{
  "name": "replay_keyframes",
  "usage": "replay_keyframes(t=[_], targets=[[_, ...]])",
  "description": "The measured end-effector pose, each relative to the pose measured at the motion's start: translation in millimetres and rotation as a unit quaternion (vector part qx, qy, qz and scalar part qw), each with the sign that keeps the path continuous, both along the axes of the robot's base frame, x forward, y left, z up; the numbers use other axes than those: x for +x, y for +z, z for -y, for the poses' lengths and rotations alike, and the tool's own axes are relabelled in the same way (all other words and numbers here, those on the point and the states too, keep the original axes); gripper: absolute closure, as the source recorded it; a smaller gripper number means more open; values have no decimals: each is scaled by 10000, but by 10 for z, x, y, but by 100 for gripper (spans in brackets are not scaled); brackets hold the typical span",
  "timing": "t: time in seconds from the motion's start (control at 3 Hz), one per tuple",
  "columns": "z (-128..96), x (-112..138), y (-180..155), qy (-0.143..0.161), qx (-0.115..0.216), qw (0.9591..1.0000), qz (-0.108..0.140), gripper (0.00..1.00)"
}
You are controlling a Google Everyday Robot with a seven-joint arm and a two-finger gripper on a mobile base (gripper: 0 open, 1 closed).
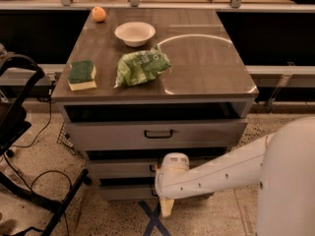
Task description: Open middle drawer
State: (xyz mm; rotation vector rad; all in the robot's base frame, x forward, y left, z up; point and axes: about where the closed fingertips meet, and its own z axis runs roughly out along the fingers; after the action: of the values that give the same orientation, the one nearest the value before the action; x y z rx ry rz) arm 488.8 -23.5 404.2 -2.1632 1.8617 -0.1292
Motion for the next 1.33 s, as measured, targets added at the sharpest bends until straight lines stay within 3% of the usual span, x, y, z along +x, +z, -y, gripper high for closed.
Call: replay_keyframes(t=[0.33, 1.33], targets=[[-106, 54, -150, 94, -207, 9997, -50, 26], [-96, 43, -126, 87, -190, 9998, -54, 95]])
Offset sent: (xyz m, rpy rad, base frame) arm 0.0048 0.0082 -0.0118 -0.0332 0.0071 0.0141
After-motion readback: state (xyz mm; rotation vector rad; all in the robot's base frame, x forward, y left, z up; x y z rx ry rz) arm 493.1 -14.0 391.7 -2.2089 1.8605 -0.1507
